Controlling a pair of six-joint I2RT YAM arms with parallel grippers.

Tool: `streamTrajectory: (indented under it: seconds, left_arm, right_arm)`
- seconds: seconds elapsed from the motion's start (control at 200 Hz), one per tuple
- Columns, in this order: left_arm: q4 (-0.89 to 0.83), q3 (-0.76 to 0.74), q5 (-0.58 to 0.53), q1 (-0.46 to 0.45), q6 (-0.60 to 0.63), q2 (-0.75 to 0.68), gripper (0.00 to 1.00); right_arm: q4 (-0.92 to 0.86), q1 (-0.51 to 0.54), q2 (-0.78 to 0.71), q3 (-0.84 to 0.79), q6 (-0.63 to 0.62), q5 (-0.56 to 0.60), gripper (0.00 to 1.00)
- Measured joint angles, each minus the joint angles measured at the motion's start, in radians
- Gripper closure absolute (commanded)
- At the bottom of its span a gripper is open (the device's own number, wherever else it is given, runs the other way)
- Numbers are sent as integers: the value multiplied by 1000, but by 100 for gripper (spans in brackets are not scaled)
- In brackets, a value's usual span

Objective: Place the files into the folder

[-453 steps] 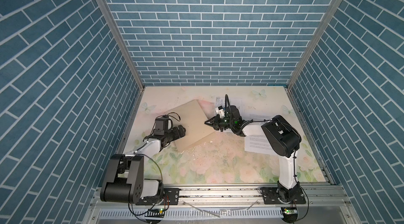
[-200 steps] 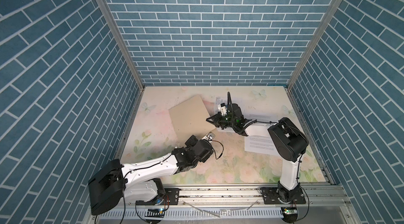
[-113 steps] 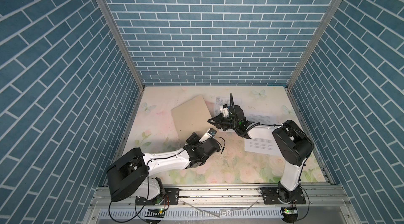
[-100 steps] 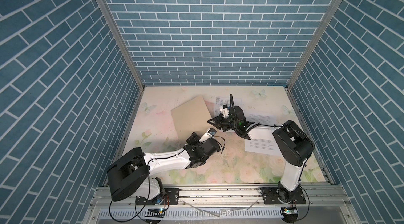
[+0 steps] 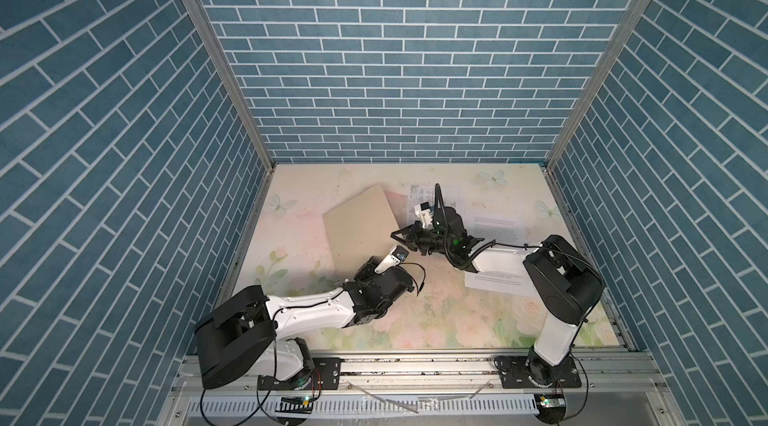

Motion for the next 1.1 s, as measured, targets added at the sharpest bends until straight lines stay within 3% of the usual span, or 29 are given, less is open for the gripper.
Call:
streamTrajectory:
  seconds: [0.12,0.235,0.295,0.415,0.595,0.785,1.1]
  left_arm:
    - [3,-7,6,-2,8,-18,85]
    - [-3,-13,5,-2,17,-41,91]
    - [-10,-14,3,-2,16,-62,92]
    - [-6,-26,-3,-2,16,-117,94]
    - [80,-122,2,-2,18,-234,95]
    - [174,-192,17,-2,14,-320,96]
    - [323,-211,52,-2,-11,-330,96]
  right_arm:
    - [-1,10,-17,0,0,17,89]
    - [-11,16,-29,0,-4,23,74]
    - [-25,17,-37,0,-9,26,63]
    - [-68,20,-74,0,-41,37,52]
    - [-164,16,-183,-11,-131,105,40]
    - [-229,-38,-306,-93,-196,166,35]
    - [-312,-167,-420,-200,-251,206,35]
